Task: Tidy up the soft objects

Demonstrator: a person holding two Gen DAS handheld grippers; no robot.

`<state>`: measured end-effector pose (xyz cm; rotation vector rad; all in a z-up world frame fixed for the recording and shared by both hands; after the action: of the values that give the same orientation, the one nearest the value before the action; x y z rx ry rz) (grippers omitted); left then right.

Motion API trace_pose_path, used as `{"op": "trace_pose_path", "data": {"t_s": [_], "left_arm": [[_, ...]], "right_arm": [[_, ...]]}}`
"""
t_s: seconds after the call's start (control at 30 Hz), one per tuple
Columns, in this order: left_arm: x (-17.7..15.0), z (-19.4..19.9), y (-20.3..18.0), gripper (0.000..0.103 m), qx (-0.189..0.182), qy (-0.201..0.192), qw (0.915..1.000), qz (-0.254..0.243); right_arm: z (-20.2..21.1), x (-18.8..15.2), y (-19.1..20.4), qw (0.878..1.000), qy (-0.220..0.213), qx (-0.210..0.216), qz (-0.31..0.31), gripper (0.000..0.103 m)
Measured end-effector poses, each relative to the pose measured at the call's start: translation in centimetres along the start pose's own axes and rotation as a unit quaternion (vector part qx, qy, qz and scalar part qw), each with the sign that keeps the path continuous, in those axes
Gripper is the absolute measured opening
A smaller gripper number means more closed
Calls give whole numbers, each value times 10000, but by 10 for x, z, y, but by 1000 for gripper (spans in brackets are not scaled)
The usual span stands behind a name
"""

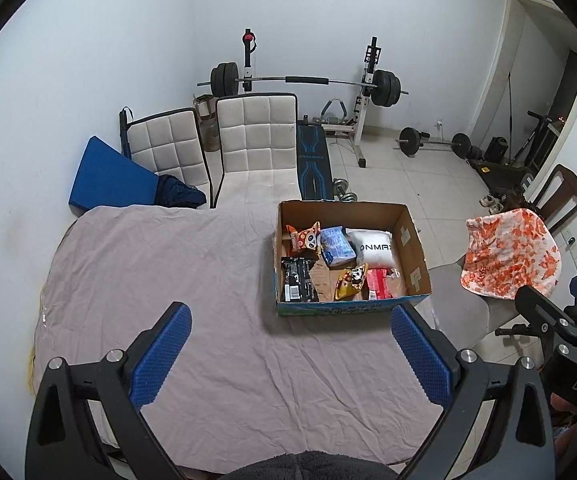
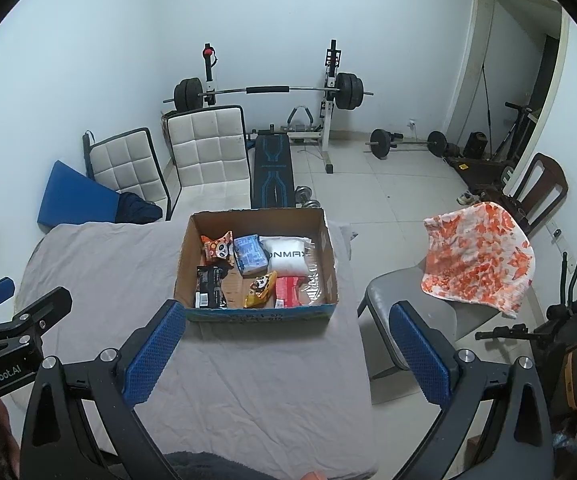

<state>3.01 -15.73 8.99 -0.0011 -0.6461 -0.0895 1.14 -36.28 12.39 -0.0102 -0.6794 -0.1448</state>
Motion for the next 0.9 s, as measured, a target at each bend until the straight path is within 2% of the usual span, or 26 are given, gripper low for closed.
{"op": "trace_pose_path", "data": {"t_s": [0.9], "left_arm": [[8,10,4,102,-58,-160,9998,-46]], "right_arm": [[5,9,2,9999,-85,-73,31,103]]}}
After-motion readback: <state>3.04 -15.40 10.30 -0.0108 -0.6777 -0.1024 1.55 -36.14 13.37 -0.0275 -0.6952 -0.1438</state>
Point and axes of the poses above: each gripper's, at about its wrist camera, not at the fingertips, and z roughly against the way its jaws point, y to its left, x to its top, the point moved 2 cm from there along -z, roughly the way its jaws point, and after that the axes turned 5 degrees about x, right-handed, at the moved point
